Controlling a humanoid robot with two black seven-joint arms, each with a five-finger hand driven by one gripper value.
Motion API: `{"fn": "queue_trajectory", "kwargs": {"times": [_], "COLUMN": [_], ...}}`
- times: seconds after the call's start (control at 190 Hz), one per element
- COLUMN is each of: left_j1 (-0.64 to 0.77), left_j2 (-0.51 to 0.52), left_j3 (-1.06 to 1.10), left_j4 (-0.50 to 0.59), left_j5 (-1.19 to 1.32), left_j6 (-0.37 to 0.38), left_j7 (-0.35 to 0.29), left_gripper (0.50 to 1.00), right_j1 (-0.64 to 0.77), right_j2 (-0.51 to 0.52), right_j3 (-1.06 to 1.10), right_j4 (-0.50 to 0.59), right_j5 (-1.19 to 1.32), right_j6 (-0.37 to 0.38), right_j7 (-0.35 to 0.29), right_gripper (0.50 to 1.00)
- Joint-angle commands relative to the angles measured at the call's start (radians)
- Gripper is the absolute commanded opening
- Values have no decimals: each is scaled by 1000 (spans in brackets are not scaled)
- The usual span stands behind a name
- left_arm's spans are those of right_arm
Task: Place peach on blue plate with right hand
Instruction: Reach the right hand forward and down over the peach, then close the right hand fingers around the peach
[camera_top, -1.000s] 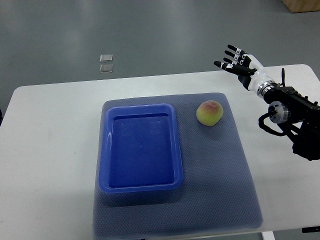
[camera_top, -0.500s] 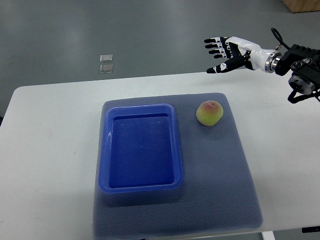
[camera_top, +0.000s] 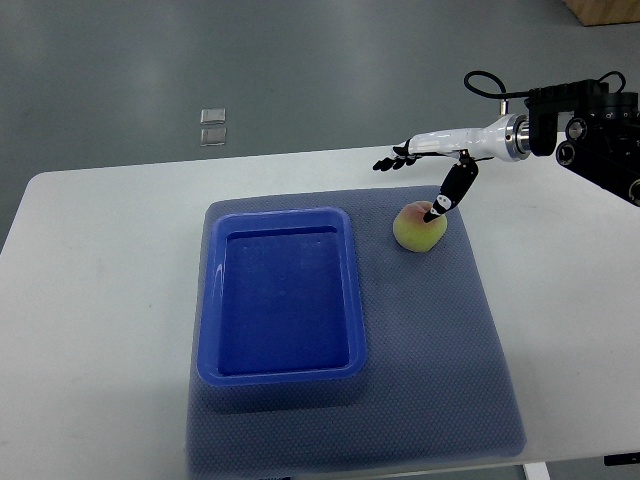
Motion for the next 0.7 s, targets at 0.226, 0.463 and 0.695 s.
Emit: {"fn": "queue_trajectory", "kwargs": {"times": [0.226,0.463,0.695], "left_j1": [0,0,0], "left_j2": [0,0,0], "left_j3": [-1,-3,-3], "left_j4": [-3,-3,-3], "left_j5": [2,2,0], "left_j6": [0,0,0], "left_j7": [0,0,0], "left_gripper": [1000,1000,1000], "right_j1": [-19,-56,-76], "right_j2": [20,34,34], "right_j3": [-106,-113,-114], "right_j4": [3,-9,-23], "right_j5": [-69,-74,-81], "right_j6": [-151,-204,-224], "right_j7": [8,3,-3], "right_gripper": [919,919,917]}}
